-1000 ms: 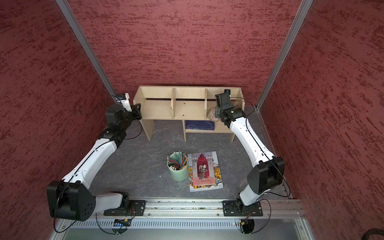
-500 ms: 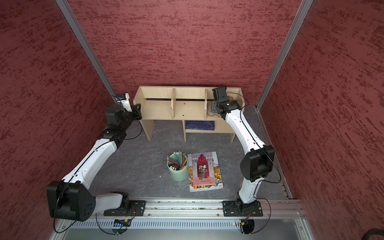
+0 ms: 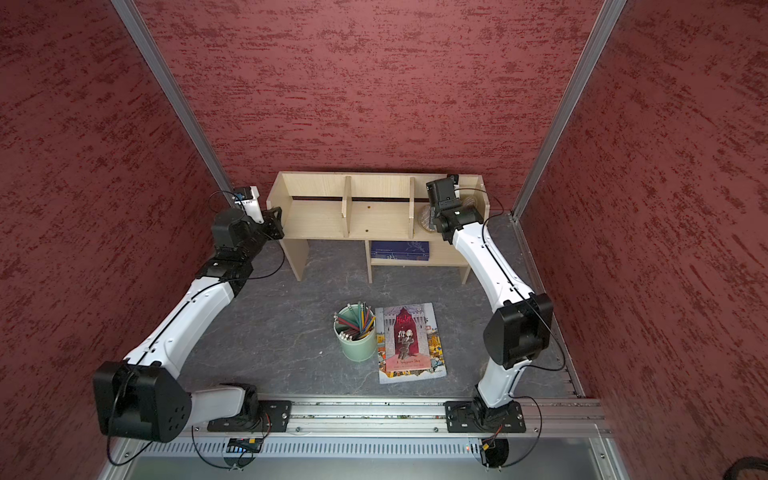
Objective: Wipe the bookshelf clean with a cloth
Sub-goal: Wipe the dust from the shelf.
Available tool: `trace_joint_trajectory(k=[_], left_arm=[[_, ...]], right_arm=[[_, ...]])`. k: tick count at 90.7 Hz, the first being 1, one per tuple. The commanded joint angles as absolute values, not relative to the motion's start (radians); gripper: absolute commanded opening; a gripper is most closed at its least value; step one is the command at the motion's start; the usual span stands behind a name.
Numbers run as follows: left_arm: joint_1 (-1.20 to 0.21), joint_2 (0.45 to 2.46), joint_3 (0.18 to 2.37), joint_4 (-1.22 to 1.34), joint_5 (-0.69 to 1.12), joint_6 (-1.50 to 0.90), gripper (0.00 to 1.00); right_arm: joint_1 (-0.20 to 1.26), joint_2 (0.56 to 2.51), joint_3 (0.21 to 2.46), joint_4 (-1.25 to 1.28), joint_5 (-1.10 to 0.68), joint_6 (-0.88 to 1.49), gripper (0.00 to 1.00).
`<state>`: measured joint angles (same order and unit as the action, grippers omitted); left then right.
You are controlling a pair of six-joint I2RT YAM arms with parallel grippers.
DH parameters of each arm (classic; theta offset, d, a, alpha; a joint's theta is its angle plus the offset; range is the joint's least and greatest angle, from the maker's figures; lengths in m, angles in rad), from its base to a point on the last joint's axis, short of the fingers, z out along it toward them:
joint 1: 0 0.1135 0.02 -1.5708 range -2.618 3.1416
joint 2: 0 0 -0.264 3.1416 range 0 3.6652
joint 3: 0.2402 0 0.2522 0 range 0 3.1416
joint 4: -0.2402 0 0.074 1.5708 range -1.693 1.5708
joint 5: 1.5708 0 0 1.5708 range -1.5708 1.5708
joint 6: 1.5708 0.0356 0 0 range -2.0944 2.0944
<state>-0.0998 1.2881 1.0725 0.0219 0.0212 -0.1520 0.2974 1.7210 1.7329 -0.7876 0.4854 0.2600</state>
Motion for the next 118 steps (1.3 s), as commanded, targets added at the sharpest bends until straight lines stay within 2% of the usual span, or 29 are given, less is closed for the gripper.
trace_joint_trajectory(k=[1, 23, 46, 59, 76, 86, 103, 118], left_arm=[[-0.141, 1.260, 1.072, -0.010, 0.153, -0.222, 0.00], [-0.144, 1.260, 1.074, -0.009, 0.164, -0.229, 0.00], [-0.144, 1.247, 1.076, -0.012, 0.159, -0.229, 0.00], [-0.144, 1.249, 1.074, -0.010, 0.158, -0.227, 0.00], [-0.141, 1.249, 1.073, -0.009, 0.153, -0.225, 0.00], [-0.138, 1.249, 1.073, -0.010, 0.148, -0.222, 0.00], [-0.135, 1.253, 1.072, -0.011, 0.150, -0.226, 0.00], [-0.132, 1.255, 1.074, -0.011, 0.153, -0.228, 0.00]], right_arm=[[0.294, 1.624, 1.655, -0.826, 0.498, 0.303, 0.01], [0.320, 1.475, 1.602, -0.862, 0.348, 0.354, 0.00], [0.579, 1.450, 1.866, -0.937, 0.443, 0.318, 0.00], [0.723, 1.610, 2.086, -0.938, 0.479, 0.263, 0.00], [0.744, 1.881, 2.382, -0.993, 0.433, 0.272, 0.01], [0.743, 2.003, 2.476, -1.020, 0.428, 0.283, 0.08], [0.739, 2.072, 2.454, -1.034, 0.537, 0.296, 0.25], [0.708, 2.064, 2.387, -1.045, 0.480, 0.317, 0.46]])
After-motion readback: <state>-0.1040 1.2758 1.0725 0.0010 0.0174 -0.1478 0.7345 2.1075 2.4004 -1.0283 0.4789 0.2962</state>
